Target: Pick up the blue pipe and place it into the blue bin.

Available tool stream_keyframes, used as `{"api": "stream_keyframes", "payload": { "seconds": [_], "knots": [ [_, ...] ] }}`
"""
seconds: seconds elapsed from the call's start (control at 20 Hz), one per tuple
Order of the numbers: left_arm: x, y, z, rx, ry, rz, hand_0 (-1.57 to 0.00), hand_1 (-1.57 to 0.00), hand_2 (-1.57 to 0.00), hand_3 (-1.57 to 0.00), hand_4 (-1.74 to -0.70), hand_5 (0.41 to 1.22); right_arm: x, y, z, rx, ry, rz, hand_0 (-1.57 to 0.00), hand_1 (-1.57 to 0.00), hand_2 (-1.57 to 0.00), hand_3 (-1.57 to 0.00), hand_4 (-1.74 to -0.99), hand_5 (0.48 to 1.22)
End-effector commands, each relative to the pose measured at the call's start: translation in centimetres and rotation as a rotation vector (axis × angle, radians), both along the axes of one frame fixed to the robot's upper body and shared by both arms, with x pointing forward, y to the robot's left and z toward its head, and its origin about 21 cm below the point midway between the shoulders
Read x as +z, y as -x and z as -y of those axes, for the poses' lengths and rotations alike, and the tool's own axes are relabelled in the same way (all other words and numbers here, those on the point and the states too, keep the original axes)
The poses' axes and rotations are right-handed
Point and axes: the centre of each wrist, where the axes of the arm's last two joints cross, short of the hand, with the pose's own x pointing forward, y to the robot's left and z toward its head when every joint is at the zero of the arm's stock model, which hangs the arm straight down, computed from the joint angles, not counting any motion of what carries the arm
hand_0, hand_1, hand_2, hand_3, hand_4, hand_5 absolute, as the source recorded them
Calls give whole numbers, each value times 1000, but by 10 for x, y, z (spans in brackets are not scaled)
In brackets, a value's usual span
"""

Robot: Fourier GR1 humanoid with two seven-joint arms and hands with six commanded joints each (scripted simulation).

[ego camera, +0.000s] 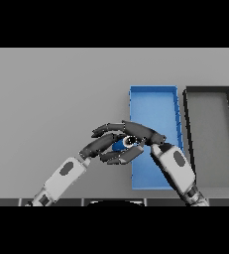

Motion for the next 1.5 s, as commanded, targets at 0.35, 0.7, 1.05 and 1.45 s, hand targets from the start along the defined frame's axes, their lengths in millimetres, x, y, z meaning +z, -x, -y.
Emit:
{"api": "stream_keyframes", "payload": {
  "seconds": [0.35, 0.7, 1.05, 1.45],
  "knots": [
    [0, 2, 0, -2, 184, -51, -1394, -1386, -1381, -550, -1714, 1212, -2, 6, -8, 7, -59, -41, -1388, -1391, -1391, -1328, -1458, 957],
    [1, 2, -3, -29, 127, -13, -1426, -1220, -1350, -531, -1637, 1219, -8, 11, -8, 34, -82, -12, -1533, -1533, -1533, -1520, -1474, 1166],
    [3, -4, -11, -92, 43, -10, -401, -328, -335, -136, -1051, 1118, -5, 19, -12, 25, -97, 15, -1563, -1563, -1563, -1560, -1483, 1209],
    [-2, -6, -10, -36, -13, 23, -66, -54, -55, -22, -828, 689, 0, 20, -13, 18, -141, 15, -1570, -1570, -1570, -1569, -1485, 1219]
  ]
}}
